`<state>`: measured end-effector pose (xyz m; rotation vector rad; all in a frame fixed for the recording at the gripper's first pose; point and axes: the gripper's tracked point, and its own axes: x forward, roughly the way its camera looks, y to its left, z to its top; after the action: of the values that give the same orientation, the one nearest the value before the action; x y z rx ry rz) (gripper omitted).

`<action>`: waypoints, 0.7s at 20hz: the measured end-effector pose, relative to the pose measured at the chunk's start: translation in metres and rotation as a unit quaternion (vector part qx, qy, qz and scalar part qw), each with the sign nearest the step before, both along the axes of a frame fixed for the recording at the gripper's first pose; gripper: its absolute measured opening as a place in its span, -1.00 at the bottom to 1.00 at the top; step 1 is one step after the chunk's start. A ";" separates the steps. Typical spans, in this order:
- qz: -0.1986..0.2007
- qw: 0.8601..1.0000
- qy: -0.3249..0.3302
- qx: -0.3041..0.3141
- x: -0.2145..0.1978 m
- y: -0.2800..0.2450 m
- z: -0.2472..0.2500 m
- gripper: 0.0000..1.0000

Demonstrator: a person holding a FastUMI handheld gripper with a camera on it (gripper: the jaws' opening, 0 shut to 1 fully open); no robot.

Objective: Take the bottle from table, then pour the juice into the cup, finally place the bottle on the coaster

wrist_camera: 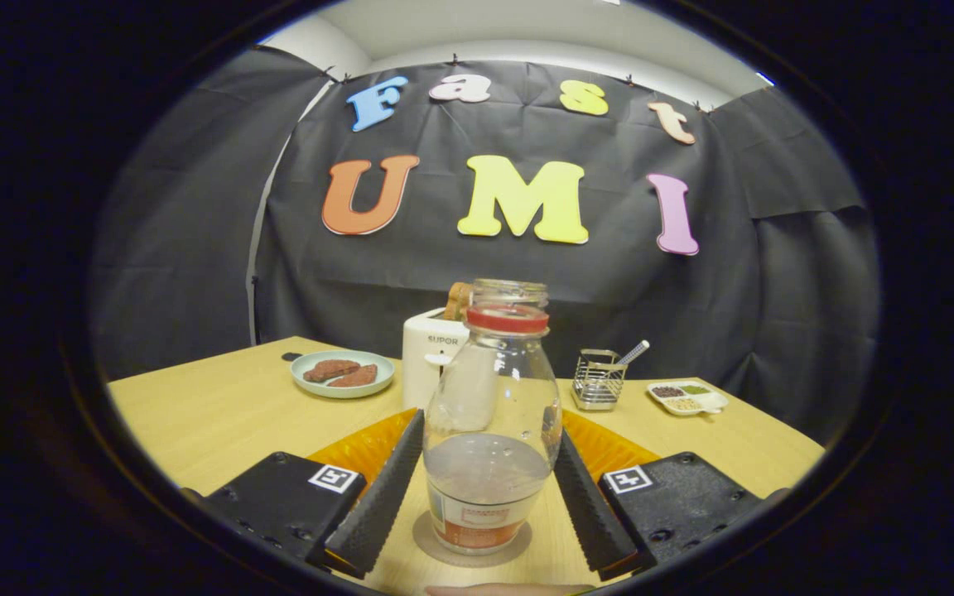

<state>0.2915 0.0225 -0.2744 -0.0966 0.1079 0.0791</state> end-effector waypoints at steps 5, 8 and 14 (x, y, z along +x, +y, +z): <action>0.000 1.000 -0.027 0.014 -0.012 -0.001 0.023 1.00; -0.004 0.999 -0.037 0.020 -0.022 -0.001 0.040 1.00; -0.019 0.997 -0.069 0.029 -0.056 -0.009 0.084 1.00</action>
<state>0.2353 0.0133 -0.1908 -0.0425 -0.0313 0.0375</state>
